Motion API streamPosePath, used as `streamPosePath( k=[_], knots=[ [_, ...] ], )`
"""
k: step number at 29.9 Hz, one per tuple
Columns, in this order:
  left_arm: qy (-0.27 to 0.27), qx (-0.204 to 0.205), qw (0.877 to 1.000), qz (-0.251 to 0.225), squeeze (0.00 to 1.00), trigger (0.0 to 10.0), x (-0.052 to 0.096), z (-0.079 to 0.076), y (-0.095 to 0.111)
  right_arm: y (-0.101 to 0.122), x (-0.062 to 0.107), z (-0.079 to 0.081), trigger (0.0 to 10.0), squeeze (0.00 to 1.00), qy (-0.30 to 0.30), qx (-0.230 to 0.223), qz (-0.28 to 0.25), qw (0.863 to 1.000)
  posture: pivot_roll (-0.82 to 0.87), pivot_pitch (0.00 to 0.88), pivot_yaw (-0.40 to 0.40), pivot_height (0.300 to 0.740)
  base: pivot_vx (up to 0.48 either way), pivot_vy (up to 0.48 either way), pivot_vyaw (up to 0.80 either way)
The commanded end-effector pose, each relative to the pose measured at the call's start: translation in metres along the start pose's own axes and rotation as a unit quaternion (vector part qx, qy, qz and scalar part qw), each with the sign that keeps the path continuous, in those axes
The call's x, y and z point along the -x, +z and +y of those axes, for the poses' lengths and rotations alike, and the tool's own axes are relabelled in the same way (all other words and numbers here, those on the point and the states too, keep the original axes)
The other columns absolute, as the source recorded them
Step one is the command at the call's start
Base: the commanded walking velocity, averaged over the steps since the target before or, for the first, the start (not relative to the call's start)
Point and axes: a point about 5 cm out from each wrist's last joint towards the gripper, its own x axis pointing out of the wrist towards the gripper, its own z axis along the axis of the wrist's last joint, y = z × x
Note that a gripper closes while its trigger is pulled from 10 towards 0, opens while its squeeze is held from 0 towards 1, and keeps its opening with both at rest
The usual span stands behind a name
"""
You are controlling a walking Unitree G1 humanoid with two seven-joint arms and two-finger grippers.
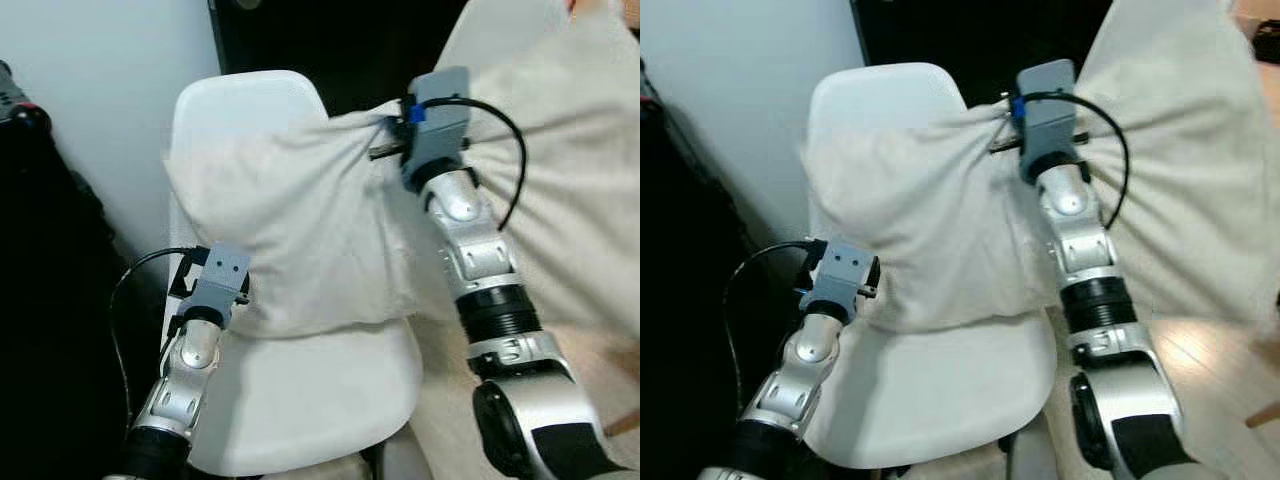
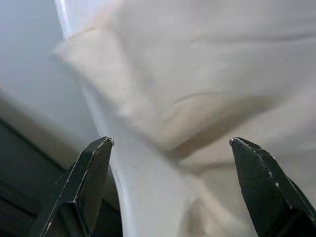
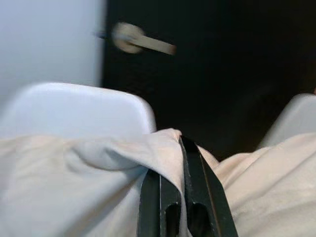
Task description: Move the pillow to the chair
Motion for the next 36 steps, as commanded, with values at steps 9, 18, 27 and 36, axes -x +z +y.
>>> streamPosePath(
  k=[9,18,27,36],
  knots=[
    [0.000,0.005,1.000,0.003,0.00,10.0,0.003,-0.002,0.000,-0.016,0.008,0.060,0.0,0.00,0.118,-0.127,0.030,0.984,-0.19,0.047,0.005,0.522,0.000,0.000,0.00],
    [-0.001,0.005,1.000,0.004,0.00,10.0,0.003,-0.003,-0.001,-0.039,0.020,0.096,0.0,0.00,0.193,-0.161,0.108,0.962,-0.19,0.047,0.000,0.522,0.000,0.000,0.00],
    [-0.003,0.006,1.000,0.007,0.00,10.0,0.005,-0.006,-0.002,-0.062,0.031,0.101,10.0,1.00,0.196,-0.093,0.140,0.966,-0.19,0.053,0.002,0.522,0.000,0.000,0.00],
    [-0.007,0.004,1.000,0.007,0.00,10.0,0.006,-0.008,-0.002,-0.050,0.024,0.081,10.0,1.00,0.143,-0.038,0.079,0.986,-0.19,0.053,0.002,0.522,0.000,0.000,0.00]
  ],
)
